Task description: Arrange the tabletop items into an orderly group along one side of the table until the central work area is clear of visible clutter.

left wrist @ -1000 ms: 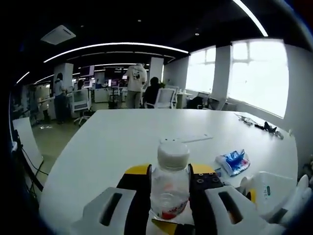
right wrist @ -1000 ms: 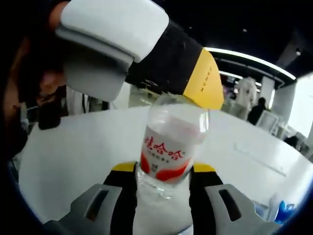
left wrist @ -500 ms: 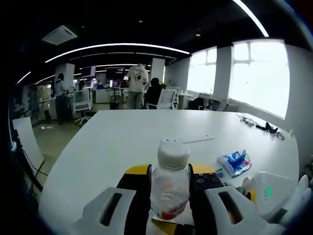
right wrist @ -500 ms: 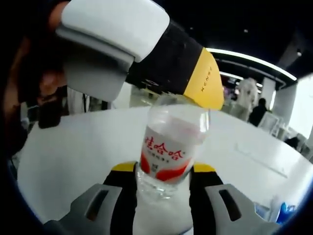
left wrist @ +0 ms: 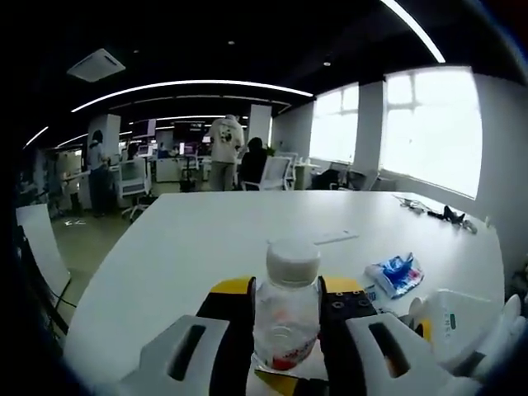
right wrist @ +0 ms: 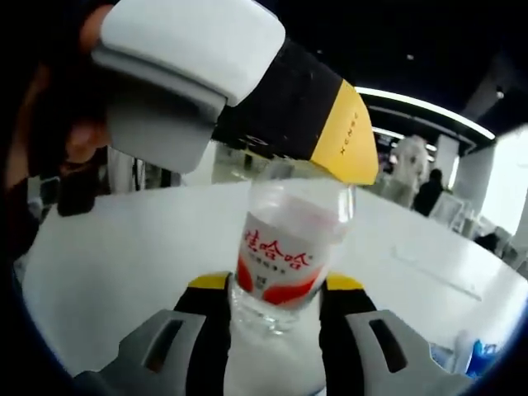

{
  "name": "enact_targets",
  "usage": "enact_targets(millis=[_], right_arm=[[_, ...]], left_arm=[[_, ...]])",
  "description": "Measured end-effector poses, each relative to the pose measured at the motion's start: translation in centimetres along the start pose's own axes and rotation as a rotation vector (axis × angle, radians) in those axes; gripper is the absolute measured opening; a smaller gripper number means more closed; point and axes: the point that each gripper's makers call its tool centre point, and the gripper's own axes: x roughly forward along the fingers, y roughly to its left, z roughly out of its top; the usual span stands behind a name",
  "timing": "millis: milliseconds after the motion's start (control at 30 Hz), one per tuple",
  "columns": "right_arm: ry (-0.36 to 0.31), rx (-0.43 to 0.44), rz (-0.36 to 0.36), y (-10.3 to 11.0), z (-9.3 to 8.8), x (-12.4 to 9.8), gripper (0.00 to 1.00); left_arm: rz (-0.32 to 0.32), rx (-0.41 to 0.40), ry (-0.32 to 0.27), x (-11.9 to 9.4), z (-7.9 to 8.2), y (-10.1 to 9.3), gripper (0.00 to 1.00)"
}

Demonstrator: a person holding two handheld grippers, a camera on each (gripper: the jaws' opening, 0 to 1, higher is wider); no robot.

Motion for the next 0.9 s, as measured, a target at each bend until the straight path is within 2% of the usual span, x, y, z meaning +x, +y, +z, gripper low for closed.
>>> enact_targets(millis=[167,433,567,900], right_arm=[[-0.009,0.012,-0.067,-0.1,0.1,0.1,0.37],[-0.006,0.047,-0.201,-0.6,0.0,-0.1,0.38],[-0.007,0.057,-0.231,-0.8,0.0,-0.2,0.37],[-0.005,0.070,-0.274,-1.2,-0.1,-0.3,0.37]], left_arm=[[-0.057,-0.003,-0.026,-0.1,0.1,0.1,0.28],[-0.158,0.025,-0.038,-0.1,0.2,-0.7,0.28],[-0.197,0.025,-0.039,-0.1,0.3,-0.8,0.28],[-0.241,0.034,-0.048,-0.2,0.6,-1.8,0.28]])
